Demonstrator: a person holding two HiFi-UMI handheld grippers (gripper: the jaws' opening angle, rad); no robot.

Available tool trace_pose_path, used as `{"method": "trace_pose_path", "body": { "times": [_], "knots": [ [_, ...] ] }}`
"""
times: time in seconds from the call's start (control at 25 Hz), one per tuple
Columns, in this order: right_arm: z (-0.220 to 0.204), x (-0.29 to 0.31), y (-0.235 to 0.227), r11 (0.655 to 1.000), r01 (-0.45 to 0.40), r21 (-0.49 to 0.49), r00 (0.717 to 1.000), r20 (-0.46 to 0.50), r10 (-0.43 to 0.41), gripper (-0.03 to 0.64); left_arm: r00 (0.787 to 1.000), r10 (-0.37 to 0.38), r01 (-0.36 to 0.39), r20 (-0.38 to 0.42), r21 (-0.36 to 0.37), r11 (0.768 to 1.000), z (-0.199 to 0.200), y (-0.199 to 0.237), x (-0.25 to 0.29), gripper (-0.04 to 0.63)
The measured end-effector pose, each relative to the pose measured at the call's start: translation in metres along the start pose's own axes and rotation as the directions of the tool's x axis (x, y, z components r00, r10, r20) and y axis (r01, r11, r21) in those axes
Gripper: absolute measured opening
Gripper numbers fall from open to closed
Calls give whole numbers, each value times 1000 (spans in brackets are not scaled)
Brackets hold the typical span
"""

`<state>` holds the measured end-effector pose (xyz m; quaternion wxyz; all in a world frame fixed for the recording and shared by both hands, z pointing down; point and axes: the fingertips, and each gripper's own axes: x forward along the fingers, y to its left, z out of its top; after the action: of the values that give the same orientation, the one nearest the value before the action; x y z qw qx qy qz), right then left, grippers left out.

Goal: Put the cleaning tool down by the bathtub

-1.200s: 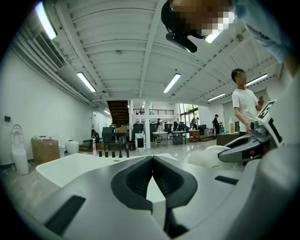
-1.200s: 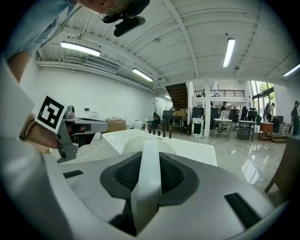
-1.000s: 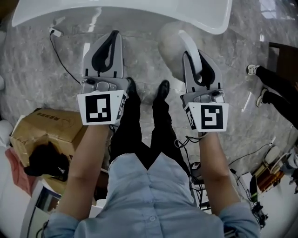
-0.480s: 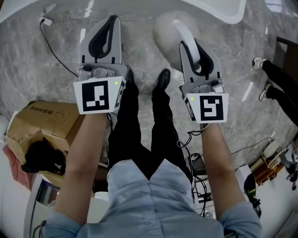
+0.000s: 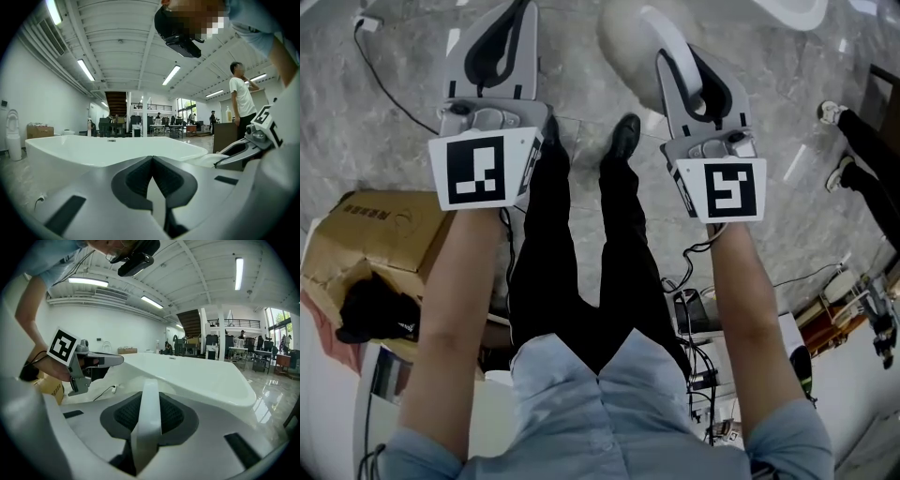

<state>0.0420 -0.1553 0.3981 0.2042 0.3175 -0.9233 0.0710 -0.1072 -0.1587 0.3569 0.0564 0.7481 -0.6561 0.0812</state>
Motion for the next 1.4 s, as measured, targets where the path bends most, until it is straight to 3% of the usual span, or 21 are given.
{"method": "trace_pose_path", "body": {
  "times": [0.32,0.48,0.64,0.84,1.4],
  "knots": [
    [-58,33,0,999,-39,-3,998,-56,39,101,1000,4,-4,-9,-17,1000,-57,3,19,15],
    [-74,56,3,998,-52,-17,999,-14,52,101,1000,1,-1,-3,-23,1000,-84,9,30,15],
    [-107,71,7,997,-80,-23,995,-56,78,101,1000,1,-1,-8,-27,1000,-111,14,39,15],
    [-135,90,3,997,-79,-21,996,-44,78,101,1000,-1,1,-3,-39,999,-141,15,51,15],
    [-205,141,-2,992,-115,-43,991,-76,112,101,997,-20,16,-81,-45,999,-244,18,75,15]
  ]
}}
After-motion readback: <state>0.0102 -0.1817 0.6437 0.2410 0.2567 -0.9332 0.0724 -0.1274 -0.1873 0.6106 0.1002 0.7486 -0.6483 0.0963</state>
